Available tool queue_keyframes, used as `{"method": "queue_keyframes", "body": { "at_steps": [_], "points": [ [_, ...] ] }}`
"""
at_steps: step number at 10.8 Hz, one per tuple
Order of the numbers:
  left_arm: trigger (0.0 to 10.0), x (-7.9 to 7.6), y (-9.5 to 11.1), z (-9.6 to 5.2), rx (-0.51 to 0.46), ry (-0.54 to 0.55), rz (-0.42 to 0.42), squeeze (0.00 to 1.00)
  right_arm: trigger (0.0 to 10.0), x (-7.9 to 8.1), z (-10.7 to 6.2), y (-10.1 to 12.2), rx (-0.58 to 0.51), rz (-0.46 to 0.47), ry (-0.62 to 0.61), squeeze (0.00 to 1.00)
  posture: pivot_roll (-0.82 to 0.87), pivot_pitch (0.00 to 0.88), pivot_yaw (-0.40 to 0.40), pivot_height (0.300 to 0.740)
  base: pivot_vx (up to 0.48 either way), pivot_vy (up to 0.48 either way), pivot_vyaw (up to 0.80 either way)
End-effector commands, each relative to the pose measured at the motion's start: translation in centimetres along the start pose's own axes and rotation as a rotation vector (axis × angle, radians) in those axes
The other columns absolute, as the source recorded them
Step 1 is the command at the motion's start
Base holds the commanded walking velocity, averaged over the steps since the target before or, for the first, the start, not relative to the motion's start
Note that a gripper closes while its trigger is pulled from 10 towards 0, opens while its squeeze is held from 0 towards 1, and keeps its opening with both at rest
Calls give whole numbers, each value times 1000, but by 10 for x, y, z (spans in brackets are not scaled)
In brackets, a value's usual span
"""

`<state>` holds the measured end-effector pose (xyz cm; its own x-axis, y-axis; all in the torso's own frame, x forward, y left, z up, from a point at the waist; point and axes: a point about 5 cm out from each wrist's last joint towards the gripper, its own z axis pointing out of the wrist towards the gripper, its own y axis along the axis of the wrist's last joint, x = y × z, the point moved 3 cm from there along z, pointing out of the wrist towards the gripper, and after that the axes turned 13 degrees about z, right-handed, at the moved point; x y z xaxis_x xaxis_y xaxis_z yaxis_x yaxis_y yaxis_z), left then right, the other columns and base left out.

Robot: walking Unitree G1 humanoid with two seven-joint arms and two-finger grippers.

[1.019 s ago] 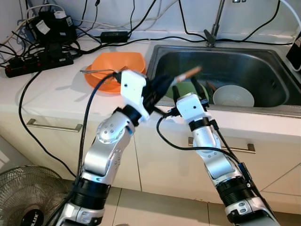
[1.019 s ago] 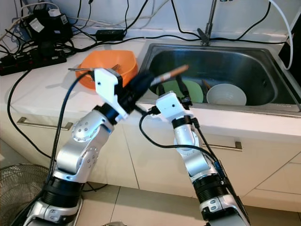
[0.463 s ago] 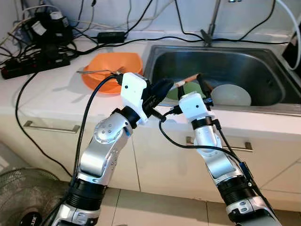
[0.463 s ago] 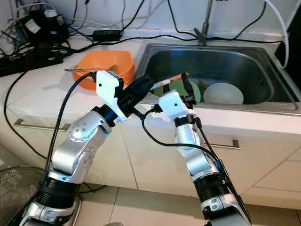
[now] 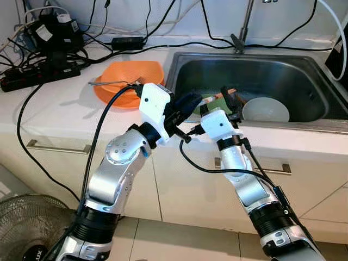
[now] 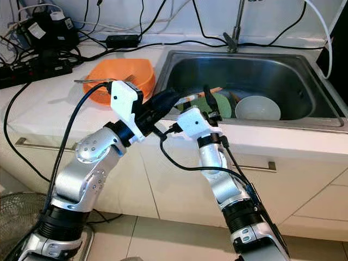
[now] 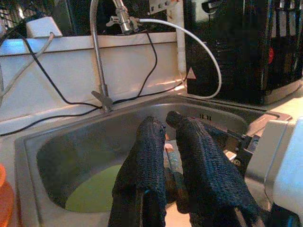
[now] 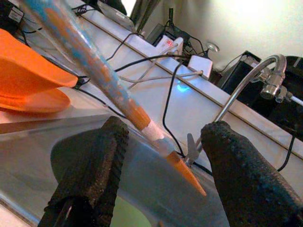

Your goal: Kitchen organization

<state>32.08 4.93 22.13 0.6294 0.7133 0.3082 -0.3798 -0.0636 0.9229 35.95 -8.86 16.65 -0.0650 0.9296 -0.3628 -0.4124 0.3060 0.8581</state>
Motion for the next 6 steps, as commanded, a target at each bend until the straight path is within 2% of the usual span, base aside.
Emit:
{"method": "queue_keyframes", "body": {
  "at_steps": [1,5,6],
  "points": [
    [10000,-2,4,0,-8,-25,2,0,10000,2,5,5,-24,-9,9,0,136,0,68,740,0,0,0],
    [10000,-3,-1,-7,45,-81,25,0,10000,2,5,5,-23,-10,3,0,137,0,72,740,0,0,0],
    [10000,0,-1,-7,48,-70,33,0,8941,3,5,4,-22,-6,8,0,137,0,70,740,0,0,0]
  ]
}}
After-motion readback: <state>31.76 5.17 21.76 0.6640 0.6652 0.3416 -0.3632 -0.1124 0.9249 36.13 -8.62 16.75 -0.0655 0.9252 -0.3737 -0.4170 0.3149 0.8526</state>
